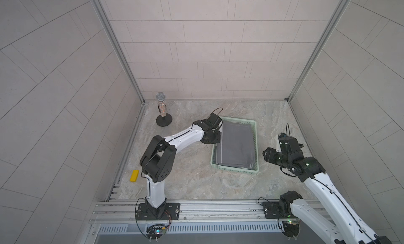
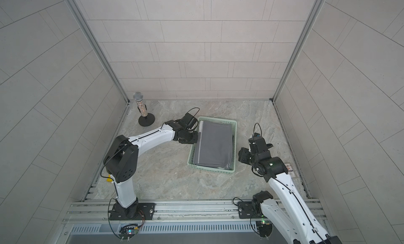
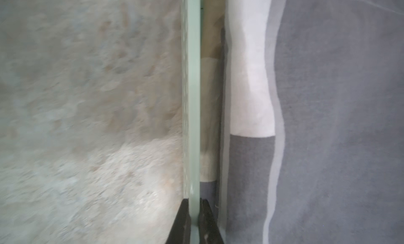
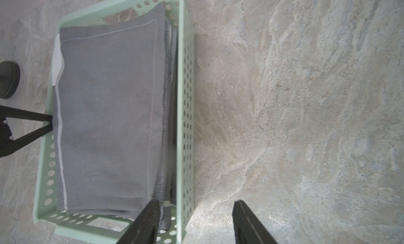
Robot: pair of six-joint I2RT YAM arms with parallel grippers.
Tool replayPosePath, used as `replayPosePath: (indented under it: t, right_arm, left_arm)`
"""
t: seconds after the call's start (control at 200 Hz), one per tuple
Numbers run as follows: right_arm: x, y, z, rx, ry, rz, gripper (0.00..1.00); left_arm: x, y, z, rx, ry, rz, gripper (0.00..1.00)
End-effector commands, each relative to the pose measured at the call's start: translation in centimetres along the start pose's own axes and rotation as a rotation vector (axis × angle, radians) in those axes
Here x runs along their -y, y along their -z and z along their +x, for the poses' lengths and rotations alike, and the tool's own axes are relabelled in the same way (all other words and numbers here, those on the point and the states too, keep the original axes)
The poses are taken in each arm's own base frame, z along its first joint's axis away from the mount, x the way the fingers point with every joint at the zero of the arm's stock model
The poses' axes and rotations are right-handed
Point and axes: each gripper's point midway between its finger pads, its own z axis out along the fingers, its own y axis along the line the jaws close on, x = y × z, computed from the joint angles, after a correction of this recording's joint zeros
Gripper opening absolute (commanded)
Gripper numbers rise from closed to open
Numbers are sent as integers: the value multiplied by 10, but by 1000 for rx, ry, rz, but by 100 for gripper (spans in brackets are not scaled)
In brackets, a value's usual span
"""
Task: Put the folded pillowcase in the basket
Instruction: Move the basket to the center of the board, then reset both arms
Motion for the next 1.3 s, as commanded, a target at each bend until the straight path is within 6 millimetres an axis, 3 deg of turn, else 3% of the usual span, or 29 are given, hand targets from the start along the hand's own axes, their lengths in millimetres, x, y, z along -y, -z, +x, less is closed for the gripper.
replayPosePath:
  t: [0.0,0.155,0.28,0.45,0.515,0.565,0.67,0.746,0.766,0.781,0.886,0.956,1.031,1.111,1.171,1.296]
  right_arm:
    - [-14,-8,-8,11,-25,-61,56]
    - [-26,-16,-14,-1,-17,-84,57]
    - [-27,-15,-16,-5,-7,-80,57]
    - [-22,-11,-12,-9,8,-60,59]
    - [-20,-10,-12,-13,18,-48,68]
    - [-17,-9,-14,-9,40,-29,99]
    - [-7,-2,-32,44,89,63,100]
    - [-7,6,-53,112,93,103,100]
    - [-6,10,-62,139,92,123,100]
    - [-6,12,-67,153,91,128,100]
    - [-2,29,-109,299,84,225,100]
    - [18,33,-126,418,-48,337,100]
    - [21,23,-139,522,50,367,100]
    - [14,9,-144,567,254,368,100]
    - [21,0,-142,606,286,403,100]
    - [31,-25,-127,602,382,393,100]
  left_arm:
    - [-38,24,3,50,43,-55,4]
    - [-67,19,20,97,137,-57,4]
    - [-72,15,23,115,166,-56,4]
    - [-71,18,11,152,154,-32,9]
    - [-69,25,5,154,111,-31,19]
    - [-66,34,2,153,73,-39,33]
    - [-66,66,-7,198,10,-60,57]
    - [-71,99,-17,290,-52,-99,80]
    - [-75,110,-20,318,-68,-131,95]
    - [-80,118,-23,342,-76,-162,99]
    - [-128,173,-37,543,-56,-445,100]
    - [-153,196,-41,686,-97,-601,100]
    - [-164,193,-38,799,-220,-642,100]
    - [-188,188,-34,980,-150,-583,100]
    - [-216,177,-32,972,-31,-524,100]
    - [-255,145,-23,871,17,-653,100]
